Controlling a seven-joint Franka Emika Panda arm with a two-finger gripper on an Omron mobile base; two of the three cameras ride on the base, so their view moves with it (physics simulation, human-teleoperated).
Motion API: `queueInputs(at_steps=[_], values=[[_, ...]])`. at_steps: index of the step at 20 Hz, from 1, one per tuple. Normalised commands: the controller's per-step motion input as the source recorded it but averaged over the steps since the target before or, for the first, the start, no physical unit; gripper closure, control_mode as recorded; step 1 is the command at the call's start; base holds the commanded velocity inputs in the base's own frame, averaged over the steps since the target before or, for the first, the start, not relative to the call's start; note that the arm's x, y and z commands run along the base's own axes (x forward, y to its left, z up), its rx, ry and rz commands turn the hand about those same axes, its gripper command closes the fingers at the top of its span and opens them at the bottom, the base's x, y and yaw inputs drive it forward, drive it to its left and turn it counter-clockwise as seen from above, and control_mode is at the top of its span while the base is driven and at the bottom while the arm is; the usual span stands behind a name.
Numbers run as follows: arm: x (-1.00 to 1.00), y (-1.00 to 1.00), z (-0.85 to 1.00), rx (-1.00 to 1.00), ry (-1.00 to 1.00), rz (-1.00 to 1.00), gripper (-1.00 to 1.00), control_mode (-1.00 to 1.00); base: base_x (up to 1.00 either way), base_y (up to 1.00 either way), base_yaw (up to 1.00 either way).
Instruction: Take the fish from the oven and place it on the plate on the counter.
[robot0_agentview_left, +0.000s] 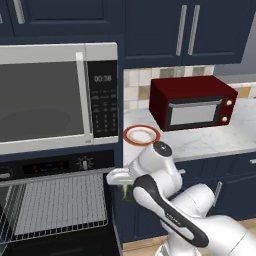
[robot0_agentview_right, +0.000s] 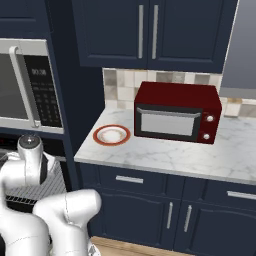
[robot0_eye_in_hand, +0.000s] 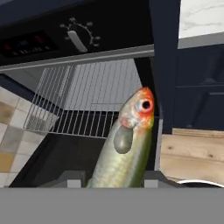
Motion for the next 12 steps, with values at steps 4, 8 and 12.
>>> queueInputs(at_steps=[4, 8, 12], values=[[0.16, -1.0, 0.31, 0.03, 0.0, 0.0, 1.0, -1.0, 0.0, 0.0, 0.0], [0.3, -0.97, 0.34, 0.0, 0.0, 0.0, 1.0, -1.0, 0.0, 0.0, 0.0], [0.38, -1.0, 0.19, 0.0, 0.0, 0.0, 1.0, -1.0, 0.0, 0.0, 0.0]])
